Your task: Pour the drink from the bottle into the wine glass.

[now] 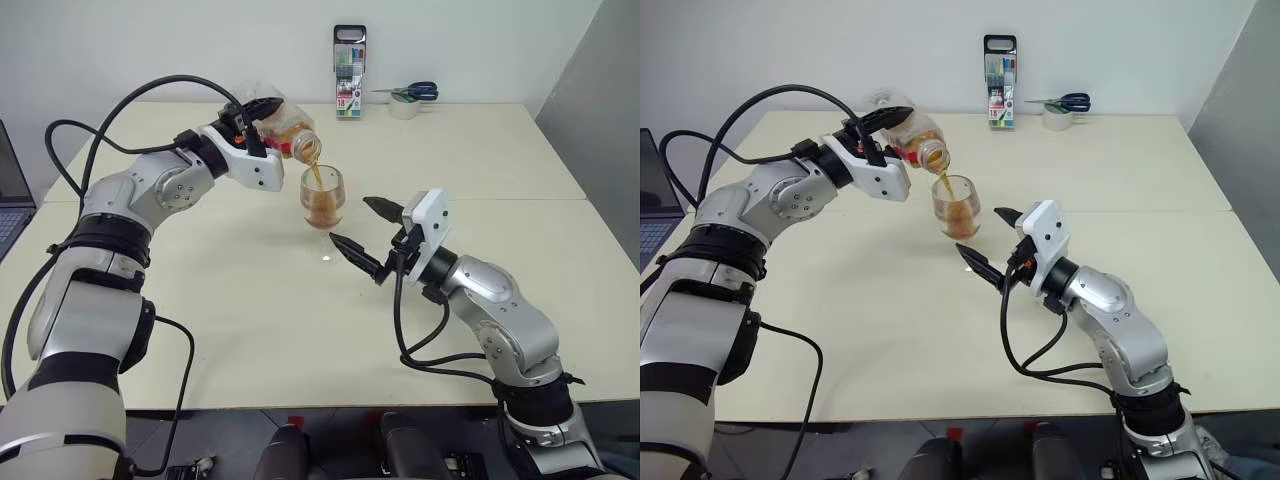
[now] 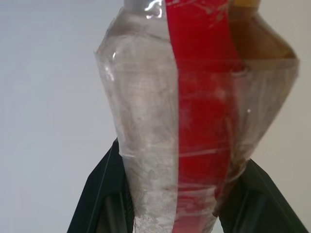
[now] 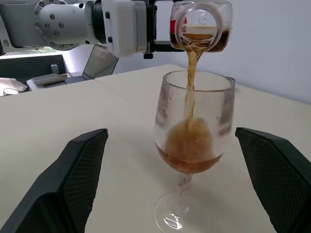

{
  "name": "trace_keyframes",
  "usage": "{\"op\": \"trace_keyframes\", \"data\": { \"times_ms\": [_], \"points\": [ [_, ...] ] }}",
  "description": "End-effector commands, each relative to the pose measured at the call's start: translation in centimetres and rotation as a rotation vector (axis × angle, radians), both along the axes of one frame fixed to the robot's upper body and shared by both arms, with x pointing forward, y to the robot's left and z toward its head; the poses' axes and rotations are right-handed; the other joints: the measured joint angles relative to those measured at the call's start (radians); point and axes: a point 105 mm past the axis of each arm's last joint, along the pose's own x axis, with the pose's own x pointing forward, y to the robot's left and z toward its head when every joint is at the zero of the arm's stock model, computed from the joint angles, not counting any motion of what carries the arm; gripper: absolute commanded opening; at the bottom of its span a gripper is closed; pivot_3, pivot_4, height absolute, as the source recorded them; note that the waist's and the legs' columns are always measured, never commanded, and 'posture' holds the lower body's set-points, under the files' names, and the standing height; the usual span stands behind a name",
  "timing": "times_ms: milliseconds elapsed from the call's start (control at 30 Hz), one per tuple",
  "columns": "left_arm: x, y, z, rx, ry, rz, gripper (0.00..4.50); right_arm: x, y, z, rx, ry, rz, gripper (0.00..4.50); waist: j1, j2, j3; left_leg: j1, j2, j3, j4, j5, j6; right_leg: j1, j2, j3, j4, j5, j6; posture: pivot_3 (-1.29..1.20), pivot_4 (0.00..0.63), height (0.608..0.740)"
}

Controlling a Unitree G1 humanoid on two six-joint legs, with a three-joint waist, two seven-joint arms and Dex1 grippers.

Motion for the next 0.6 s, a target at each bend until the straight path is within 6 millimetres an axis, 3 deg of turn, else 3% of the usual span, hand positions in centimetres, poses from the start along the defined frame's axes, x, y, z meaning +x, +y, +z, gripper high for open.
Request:
{"op": "trace_keyframes", "data": {
  "times_ms": [33, 600],
  "points": [
    [-0.31, -0.08, 2.71, -0.018, -0.08, -0.006, 1.71, -0.99, 0.39, 1.35, 0.016, -0.063, 0.022, 4.5, 0.0, 0.0, 0.0, 0.0, 0.0, 0.0, 0.0, 0.0, 0.0, 0.0, 0.0, 0.0, 0.0, 0.0, 0.0, 0.0, 0.15, 0.74],
    [-0.1, -0.14, 3.25, -0.011, -0.102, 0.002, 1.71, -1.17, 0.67, 1.39, 0.017, -0.063, 0.031, 4.5, -0.001, 0.0, 0.0, 0.0, 0.0, 0.0, 0.001, 0.0, 0.0, 0.0, 0.0, 0.0, 0.0, 0.0, 0.0, 0.0, 0.15, 0.74]
  ]
}}
